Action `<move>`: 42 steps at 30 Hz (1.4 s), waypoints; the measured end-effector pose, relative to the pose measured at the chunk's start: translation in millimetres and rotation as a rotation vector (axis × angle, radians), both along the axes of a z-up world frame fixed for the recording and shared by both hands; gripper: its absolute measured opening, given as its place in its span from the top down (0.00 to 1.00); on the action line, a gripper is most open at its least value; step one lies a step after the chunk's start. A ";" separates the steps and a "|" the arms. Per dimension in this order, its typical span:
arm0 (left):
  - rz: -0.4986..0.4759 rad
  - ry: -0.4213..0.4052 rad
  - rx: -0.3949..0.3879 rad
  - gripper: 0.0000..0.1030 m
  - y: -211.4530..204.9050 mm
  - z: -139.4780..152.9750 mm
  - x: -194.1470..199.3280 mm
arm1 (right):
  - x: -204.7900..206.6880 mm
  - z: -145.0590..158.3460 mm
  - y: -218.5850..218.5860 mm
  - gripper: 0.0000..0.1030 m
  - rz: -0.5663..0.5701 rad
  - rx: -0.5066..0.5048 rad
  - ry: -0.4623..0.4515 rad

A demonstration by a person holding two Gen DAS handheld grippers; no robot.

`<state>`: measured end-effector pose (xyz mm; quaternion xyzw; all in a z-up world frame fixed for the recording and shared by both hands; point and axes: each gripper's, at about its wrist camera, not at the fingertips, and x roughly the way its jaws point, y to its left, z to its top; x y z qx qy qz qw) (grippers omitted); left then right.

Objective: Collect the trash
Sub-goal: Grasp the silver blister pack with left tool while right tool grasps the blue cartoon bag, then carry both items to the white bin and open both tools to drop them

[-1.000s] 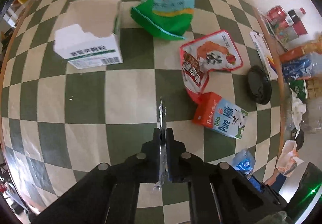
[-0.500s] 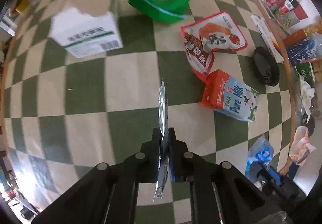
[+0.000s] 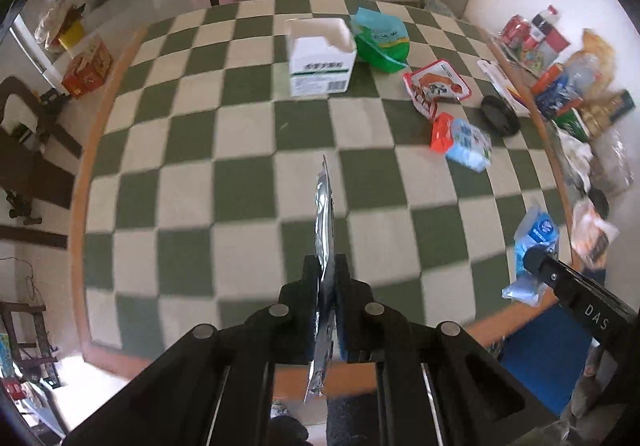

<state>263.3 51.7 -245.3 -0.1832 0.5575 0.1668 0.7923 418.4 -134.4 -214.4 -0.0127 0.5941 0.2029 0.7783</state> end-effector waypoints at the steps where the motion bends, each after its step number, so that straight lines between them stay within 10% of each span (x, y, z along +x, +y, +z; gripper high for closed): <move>1: -0.003 -0.005 -0.001 0.94 -1.3 0.5 -12.2 | -16.5 4.7 0.4 0.73 0.004 0.009 -0.007; 11: 0.005 0.048 -0.149 0.94 -12.9 -51.0 -182.1 | -234.0 -29.4 -4.7 0.73 0.056 0.019 0.116; 19: 0.094 0.199 -0.286 0.94 -4.9 -200.0 -236.8 | -332.3 -183.1 -16.7 0.73 0.060 -0.072 0.358; 29: 0.156 0.300 -0.354 0.91 6.9 -418.6 -232.1 | -329.1 -411.4 2.9 0.73 0.067 -0.074 0.435; 31: 0.159 0.319 -0.332 0.72 8.7 -446.6 -233.3 | -325.7 -455.4 11.4 0.71 0.093 -0.072 0.449; 32: 0.163 0.319 -0.326 0.36 11.1 -457.3 -235.9 | -323.5 -473.5 13.9 0.68 0.097 -0.078 0.452; 34: 0.181 0.320 -0.314 0.05 14.3 -473.0 -240.2 | -323.0 -511.3 19.7 0.52 0.119 -0.084 0.474; 42: 0.231 0.314 -0.218 0.04 26.7 -468.4 -263.3 | -331.7 -547.2 20.4 0.04 0.172 -0.203 0.419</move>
